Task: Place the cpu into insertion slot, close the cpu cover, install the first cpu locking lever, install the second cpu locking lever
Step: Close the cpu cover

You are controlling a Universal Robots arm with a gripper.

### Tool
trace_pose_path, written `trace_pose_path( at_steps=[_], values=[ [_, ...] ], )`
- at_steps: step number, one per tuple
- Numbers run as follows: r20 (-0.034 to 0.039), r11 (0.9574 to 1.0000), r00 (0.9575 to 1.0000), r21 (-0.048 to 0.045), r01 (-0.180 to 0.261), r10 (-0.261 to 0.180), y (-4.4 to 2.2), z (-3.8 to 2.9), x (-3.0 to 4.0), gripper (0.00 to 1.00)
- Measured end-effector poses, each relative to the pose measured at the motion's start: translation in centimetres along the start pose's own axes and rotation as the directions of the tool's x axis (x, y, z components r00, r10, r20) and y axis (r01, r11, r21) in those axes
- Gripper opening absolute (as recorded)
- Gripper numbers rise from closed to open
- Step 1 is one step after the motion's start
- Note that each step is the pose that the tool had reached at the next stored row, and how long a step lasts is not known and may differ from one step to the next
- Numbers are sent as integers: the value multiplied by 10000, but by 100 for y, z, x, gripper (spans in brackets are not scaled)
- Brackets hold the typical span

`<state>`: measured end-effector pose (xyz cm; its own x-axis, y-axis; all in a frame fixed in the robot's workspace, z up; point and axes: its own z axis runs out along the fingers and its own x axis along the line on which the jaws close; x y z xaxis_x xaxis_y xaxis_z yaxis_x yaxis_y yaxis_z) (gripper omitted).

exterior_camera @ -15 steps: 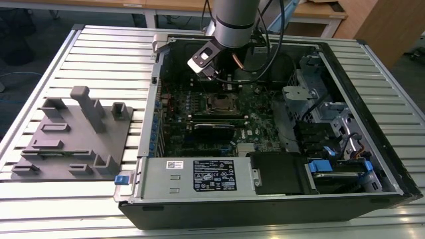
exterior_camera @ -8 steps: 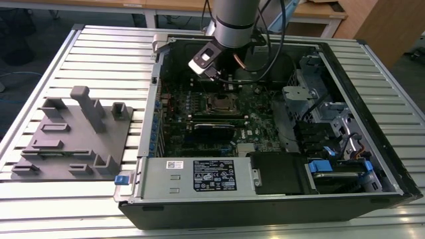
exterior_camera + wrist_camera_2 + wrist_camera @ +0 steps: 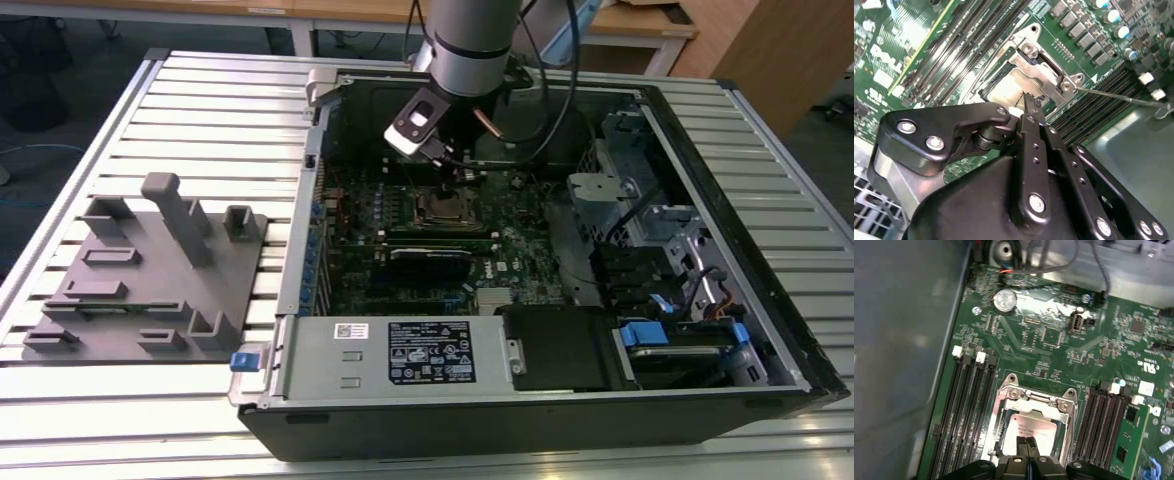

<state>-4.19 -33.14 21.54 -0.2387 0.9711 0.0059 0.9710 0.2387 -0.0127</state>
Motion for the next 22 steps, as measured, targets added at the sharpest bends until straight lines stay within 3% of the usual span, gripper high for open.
trace_pose_path(
  at_steps=[6, 11, 17, 22],
  values=[
    [-36, 9957, 9957, -8, 930, -930, 0, 5, 0, 10],
    [-79, 9858, 9858, -22, 1676, -1676, 0, 10, 0, 10],
    [-137, 9670, 9669, -48, 2547, -2548, 1, 17, 0, 10],
    [-181, 9456, 9454, -72, 3253, -3253, 1, 24, 0, 10]
  ],
)
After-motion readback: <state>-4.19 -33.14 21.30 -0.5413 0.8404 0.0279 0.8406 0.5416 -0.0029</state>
